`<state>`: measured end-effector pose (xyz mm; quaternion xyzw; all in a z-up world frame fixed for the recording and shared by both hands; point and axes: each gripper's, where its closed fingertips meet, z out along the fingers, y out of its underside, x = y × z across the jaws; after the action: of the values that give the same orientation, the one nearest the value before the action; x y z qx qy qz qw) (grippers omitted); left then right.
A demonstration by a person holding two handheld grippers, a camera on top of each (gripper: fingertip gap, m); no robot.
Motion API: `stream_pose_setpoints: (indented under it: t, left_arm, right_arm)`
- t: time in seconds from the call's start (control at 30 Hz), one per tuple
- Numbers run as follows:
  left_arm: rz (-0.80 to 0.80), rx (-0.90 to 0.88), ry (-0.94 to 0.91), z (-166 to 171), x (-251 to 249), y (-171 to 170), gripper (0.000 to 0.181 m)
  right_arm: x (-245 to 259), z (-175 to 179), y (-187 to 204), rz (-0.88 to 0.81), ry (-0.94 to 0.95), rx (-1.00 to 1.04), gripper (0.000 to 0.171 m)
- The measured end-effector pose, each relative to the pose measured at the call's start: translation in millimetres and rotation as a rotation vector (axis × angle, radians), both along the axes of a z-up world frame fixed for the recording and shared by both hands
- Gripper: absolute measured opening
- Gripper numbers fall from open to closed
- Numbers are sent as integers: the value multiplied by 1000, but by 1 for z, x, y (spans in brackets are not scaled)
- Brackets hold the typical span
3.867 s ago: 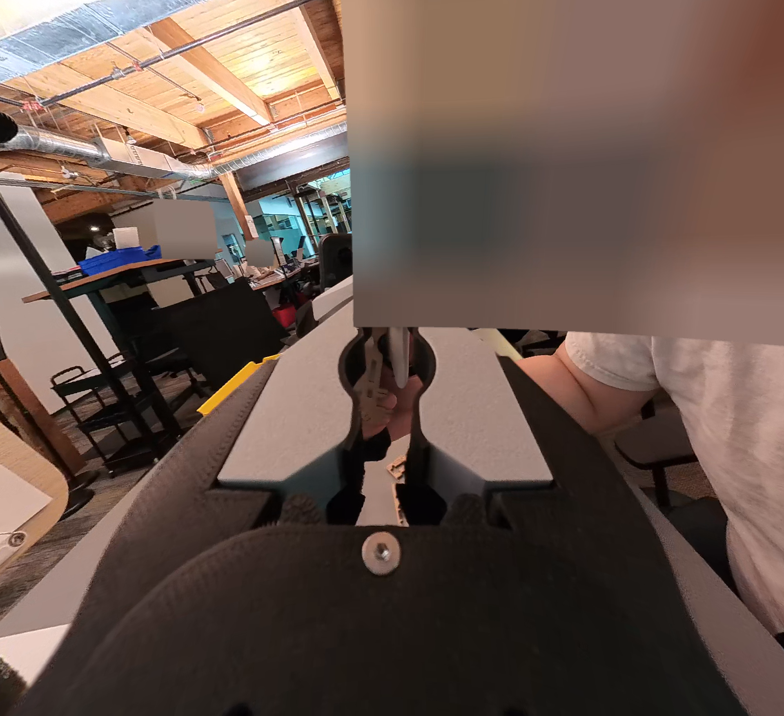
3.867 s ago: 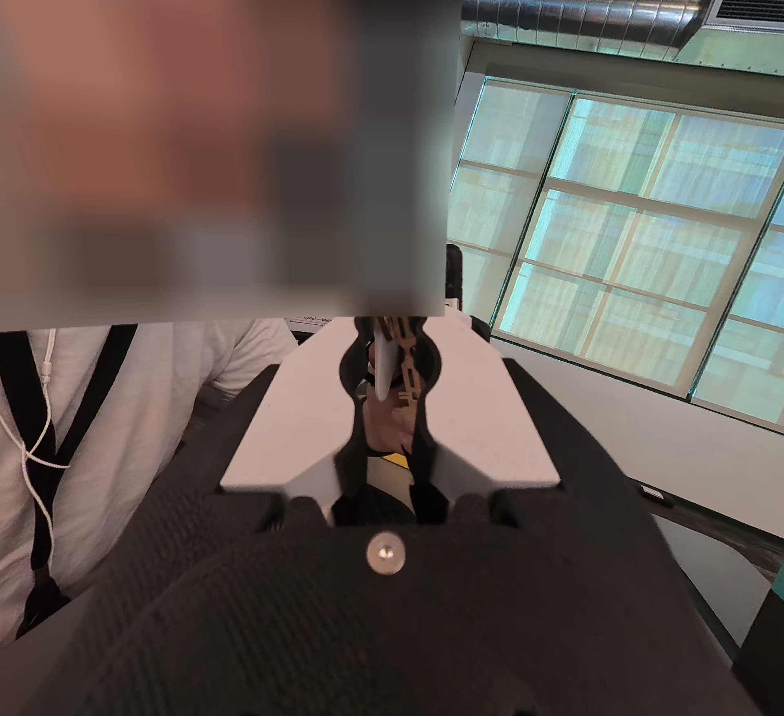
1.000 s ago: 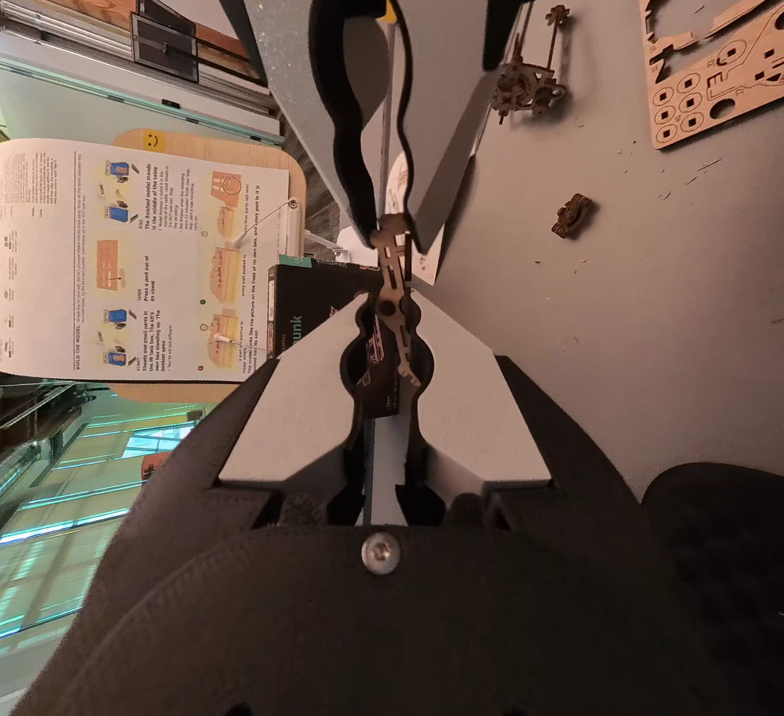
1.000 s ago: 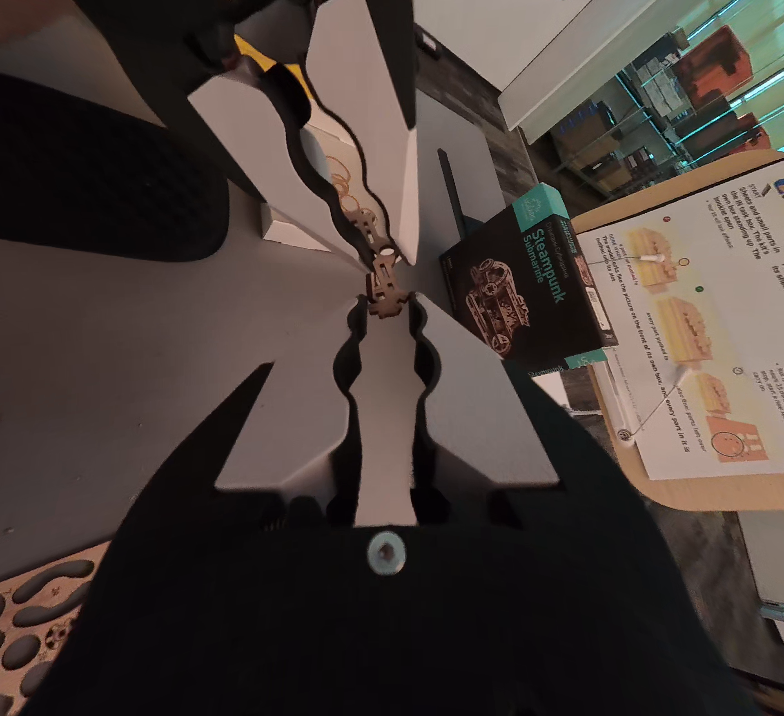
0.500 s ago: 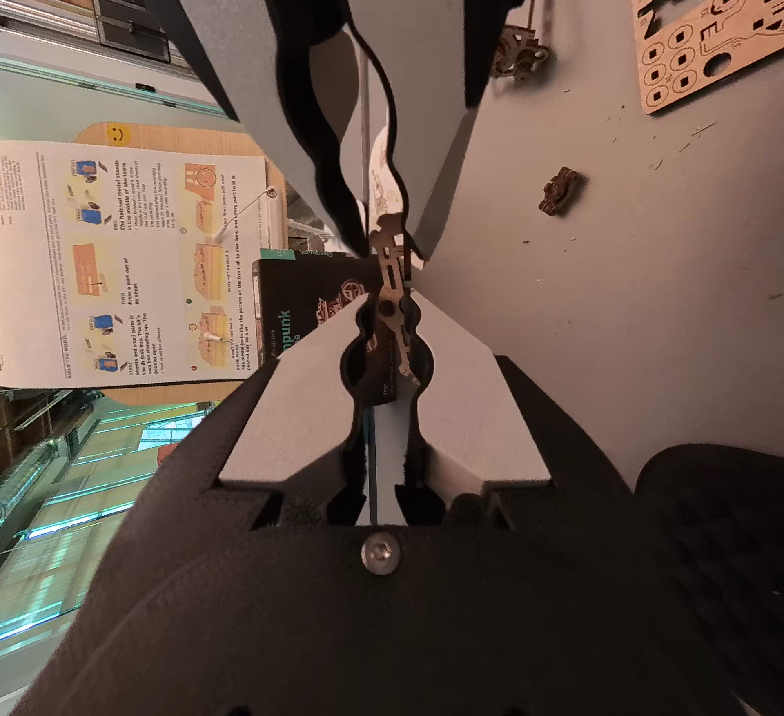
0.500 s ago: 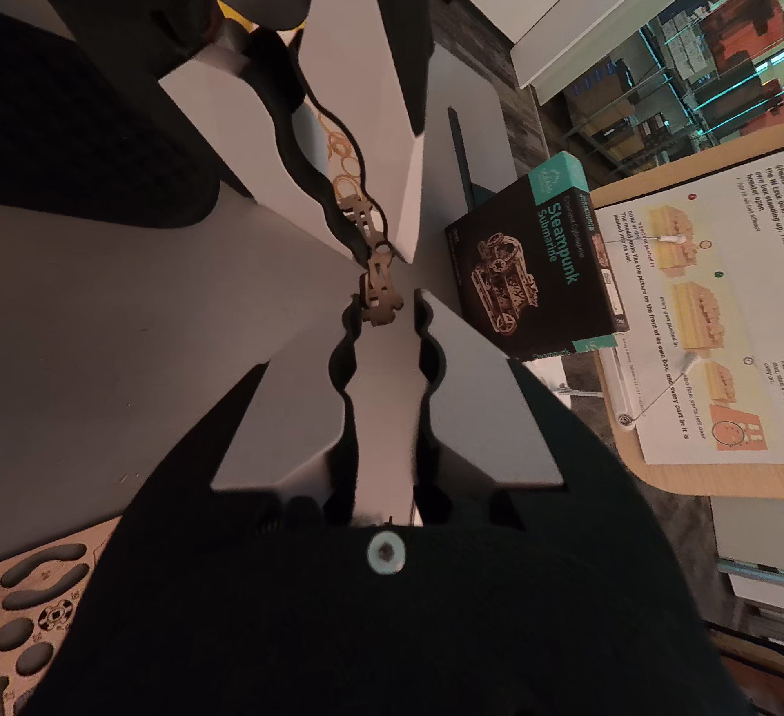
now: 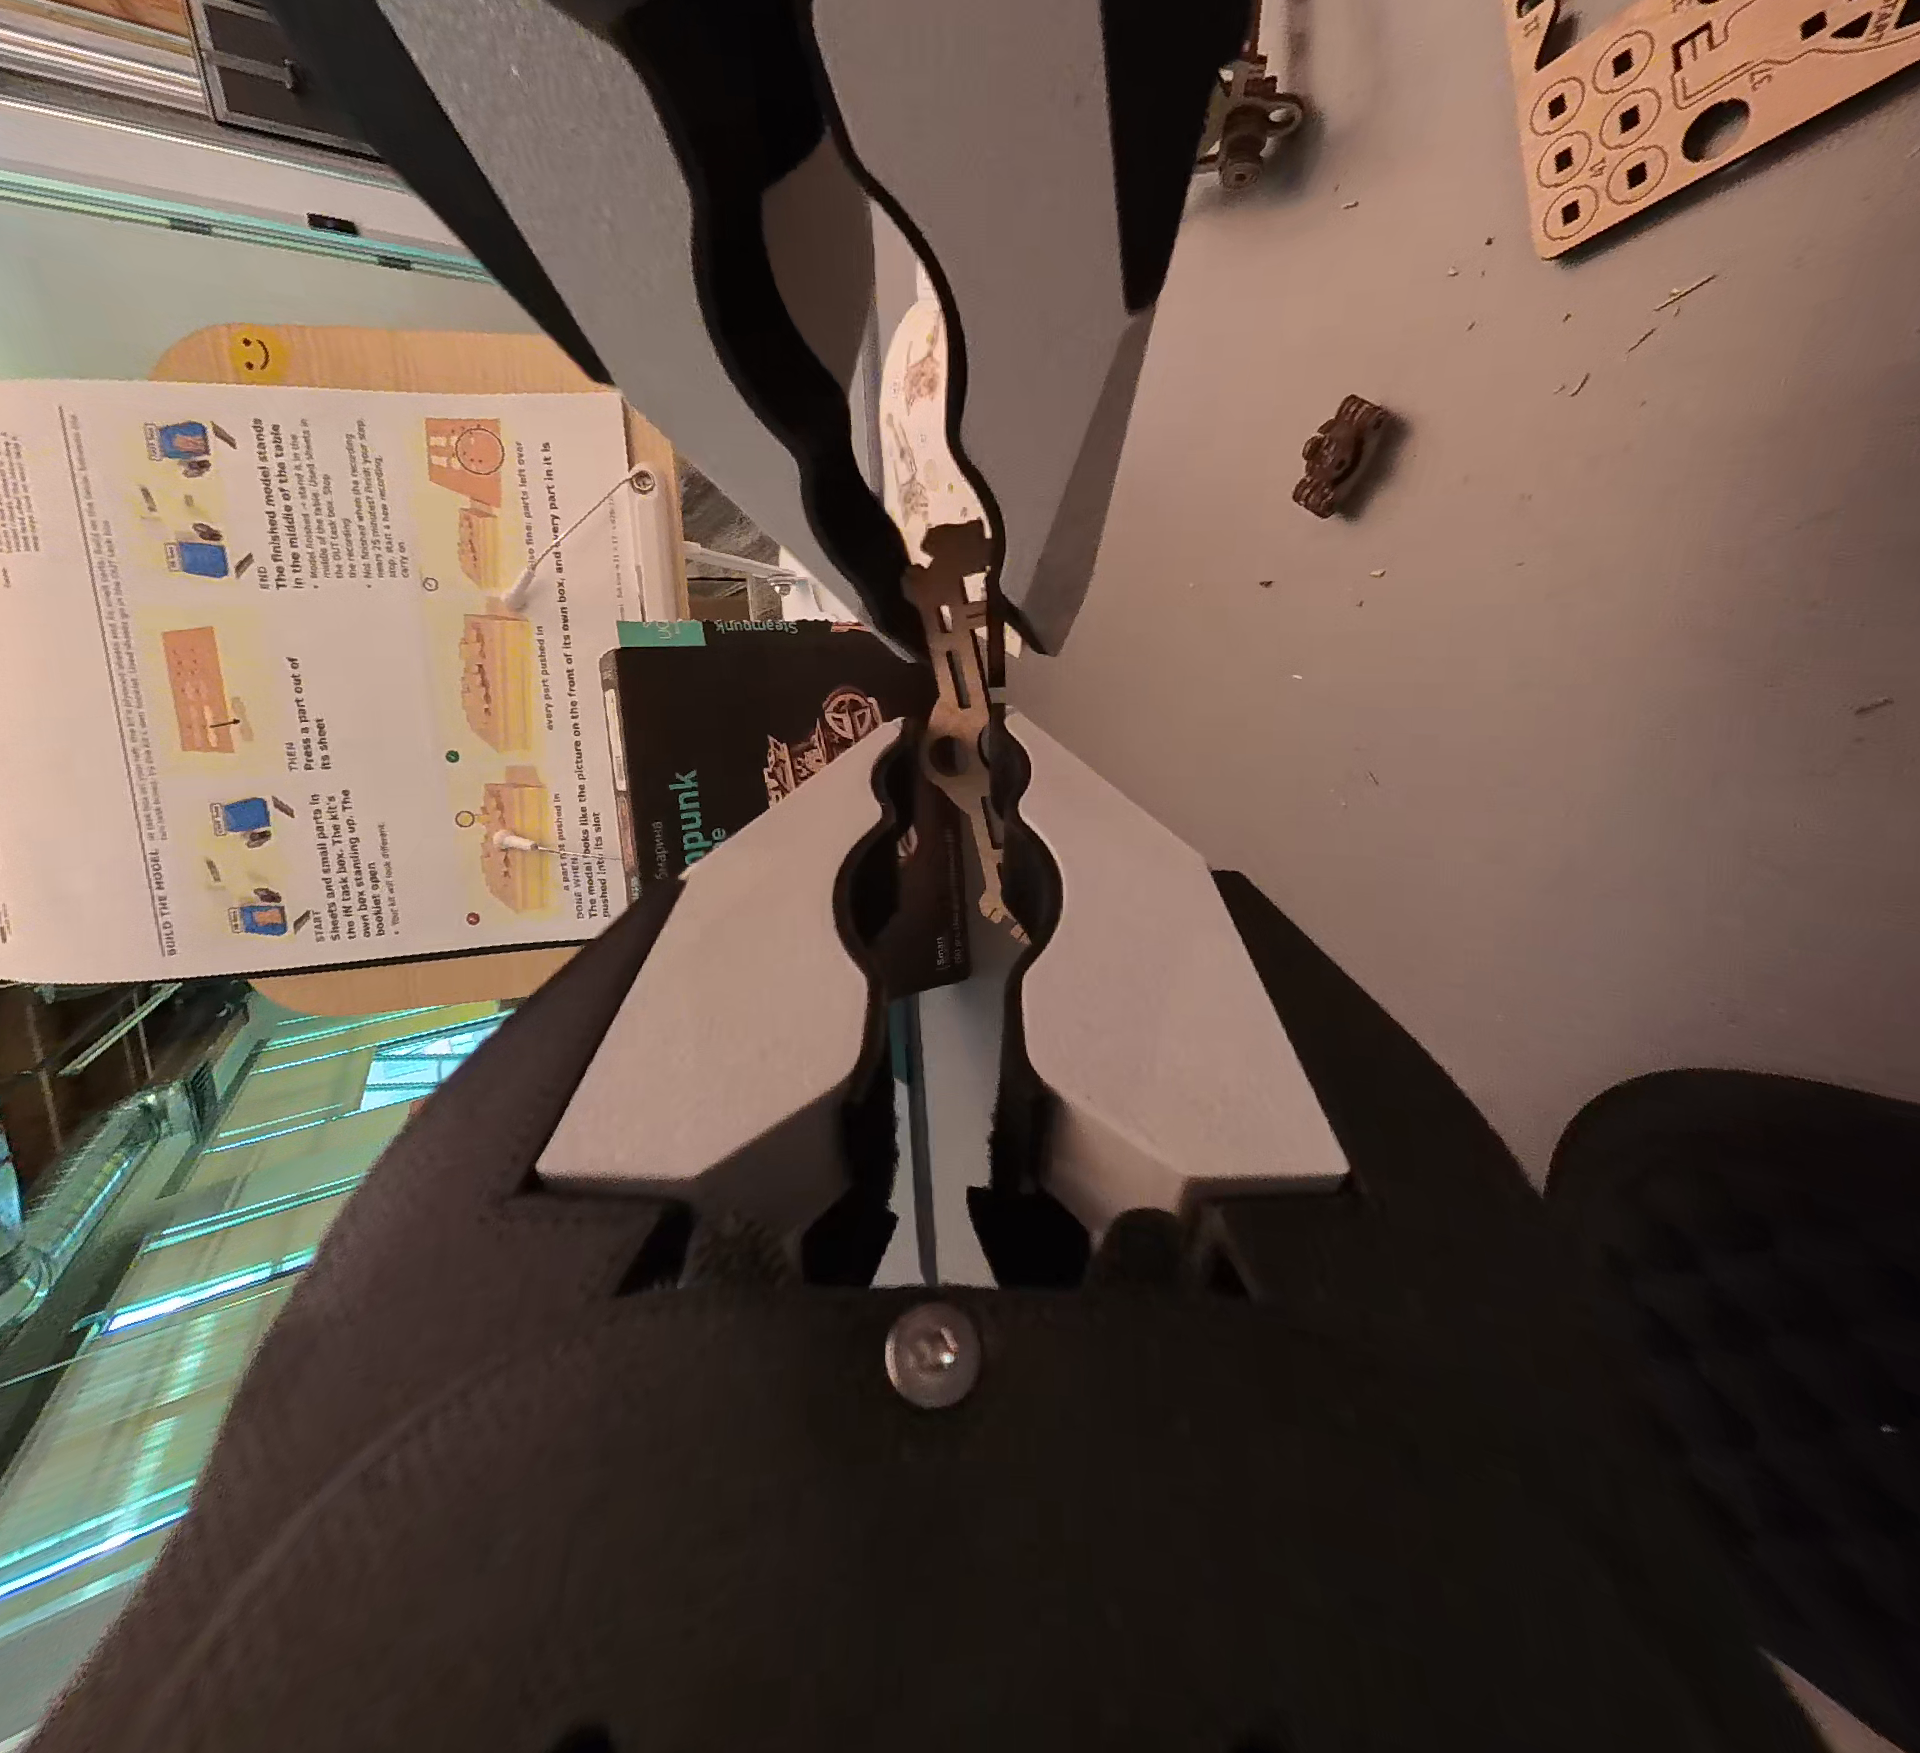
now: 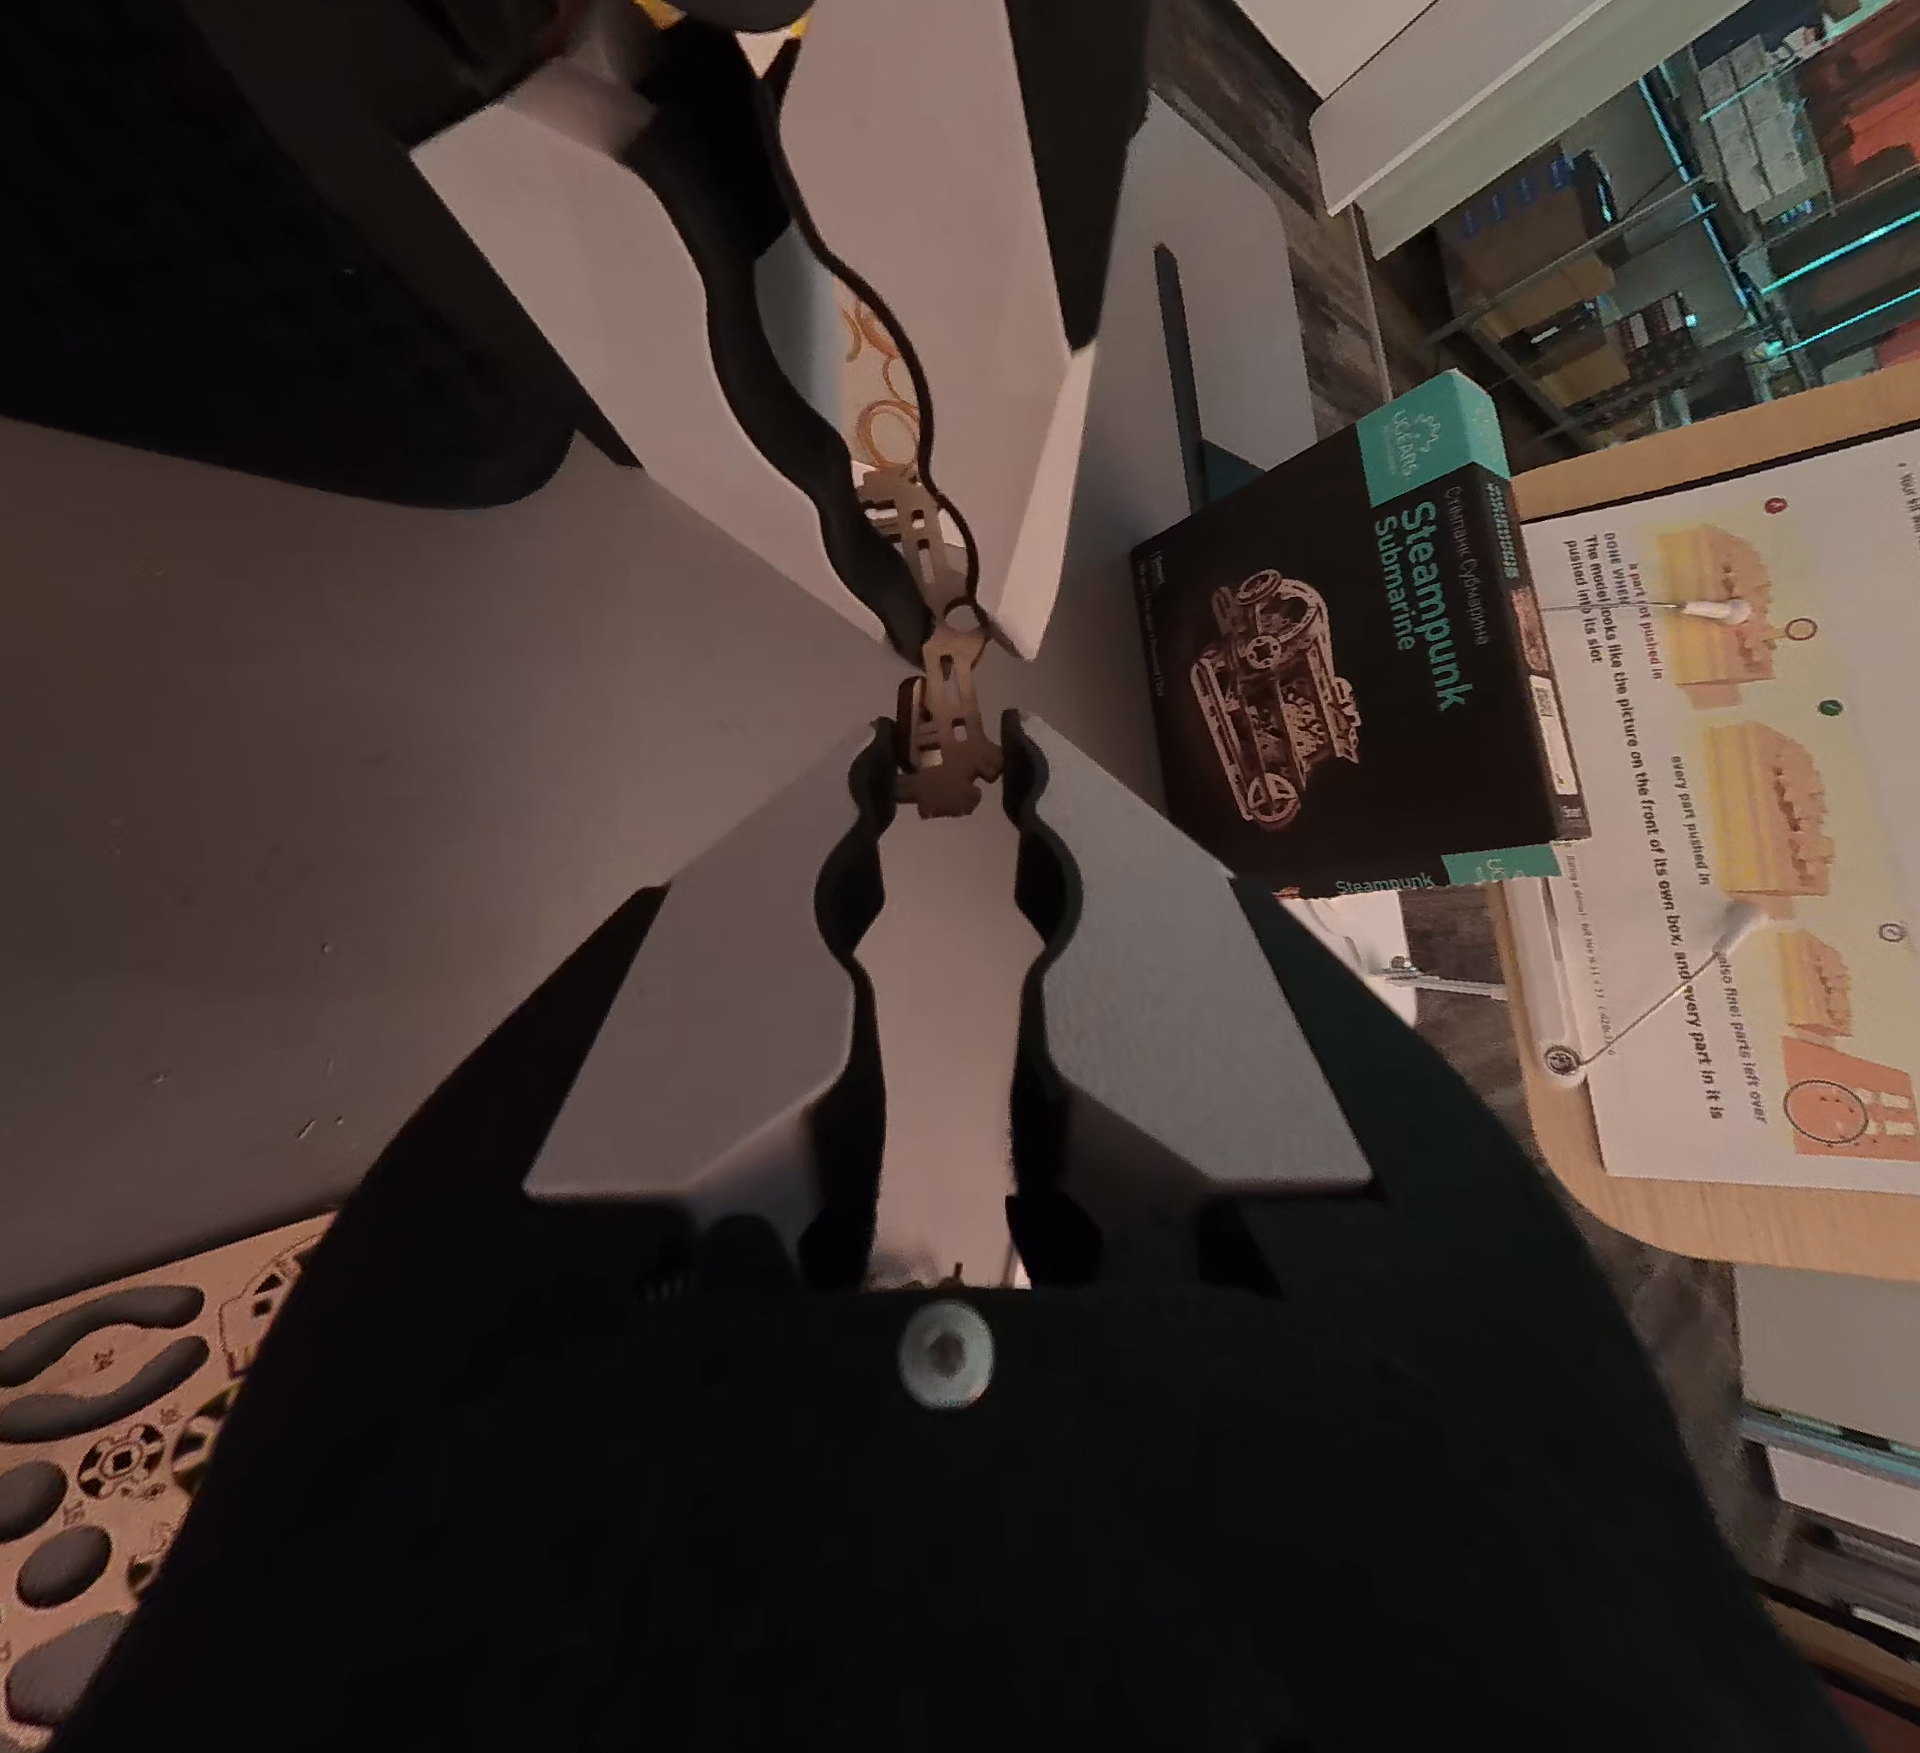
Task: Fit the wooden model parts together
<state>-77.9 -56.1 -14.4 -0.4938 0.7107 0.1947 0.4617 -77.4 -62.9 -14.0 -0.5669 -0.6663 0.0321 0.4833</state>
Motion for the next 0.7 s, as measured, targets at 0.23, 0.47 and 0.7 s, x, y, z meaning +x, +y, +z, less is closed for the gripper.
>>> stream_pose_setpoints:
  t: [0.23,0.47,0.7]
  left_arm:
    - [8,-14,6,-3,-1,0,10]
    - [7,-35,17,-6,-1,-1,10]
    - [6,-24,14,-3,0,-2,10]
  right_arm:
    - [0,-4,2,-23,17,-61,19]
    - [0,-8,1,-24,-5,-67,19]
    - [1,-6,2,-25,-14,-28,18]
